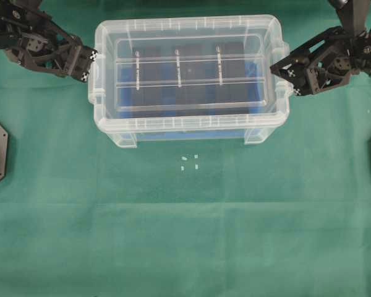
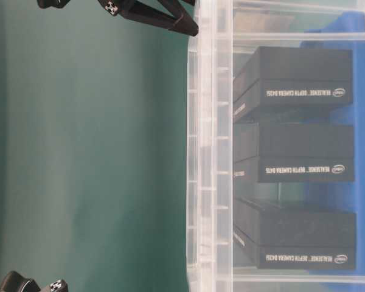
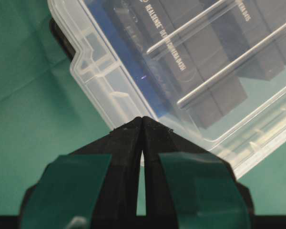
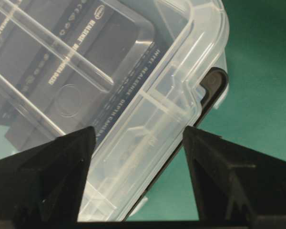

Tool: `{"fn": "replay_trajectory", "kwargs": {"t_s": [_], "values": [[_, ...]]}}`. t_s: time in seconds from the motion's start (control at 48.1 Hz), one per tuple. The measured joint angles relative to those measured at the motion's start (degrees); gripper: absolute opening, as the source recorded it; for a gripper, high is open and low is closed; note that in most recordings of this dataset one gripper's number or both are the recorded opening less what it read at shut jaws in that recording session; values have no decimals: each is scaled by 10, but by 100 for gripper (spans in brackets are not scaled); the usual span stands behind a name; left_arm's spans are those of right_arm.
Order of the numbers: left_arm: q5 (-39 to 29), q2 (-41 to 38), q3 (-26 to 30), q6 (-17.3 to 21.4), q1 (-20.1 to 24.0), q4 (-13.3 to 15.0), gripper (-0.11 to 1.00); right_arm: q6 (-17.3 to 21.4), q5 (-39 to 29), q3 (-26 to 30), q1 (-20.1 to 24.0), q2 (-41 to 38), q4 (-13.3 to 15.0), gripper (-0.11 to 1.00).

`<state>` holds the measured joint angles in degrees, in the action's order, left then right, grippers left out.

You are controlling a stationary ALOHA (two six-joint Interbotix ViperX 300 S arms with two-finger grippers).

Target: Clamp the lid of the box with both arms, then lift and open it.

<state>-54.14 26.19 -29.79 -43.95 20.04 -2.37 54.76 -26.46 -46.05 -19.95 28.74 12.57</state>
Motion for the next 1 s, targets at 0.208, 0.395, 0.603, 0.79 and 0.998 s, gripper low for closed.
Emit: {"fn": "replay_trajectory", "kwargs": {"t_s": [0.208, 0.395, 0.603, 0.79, 0.998], "values": [[2, 1, -10, 12, -1, 1, 0, -1, -1, -1, 0, 4, 0, 62], [18, 0, -32, 20, 0, 9, 1, -3, -1, -2, 0, 5, 4, 62], [62, -2, -40, 15, 11, 11, 16, -3, -2, -2, 2, 6, 24, 60], [101, -12, -60, 0, 25, 12, 65, -3, -2, -2, 5, 6, 40, 60], [129, -26, -62, -5, 25, 12, 96, -3, -2, -2, 6, 6, 52, 60]]}}
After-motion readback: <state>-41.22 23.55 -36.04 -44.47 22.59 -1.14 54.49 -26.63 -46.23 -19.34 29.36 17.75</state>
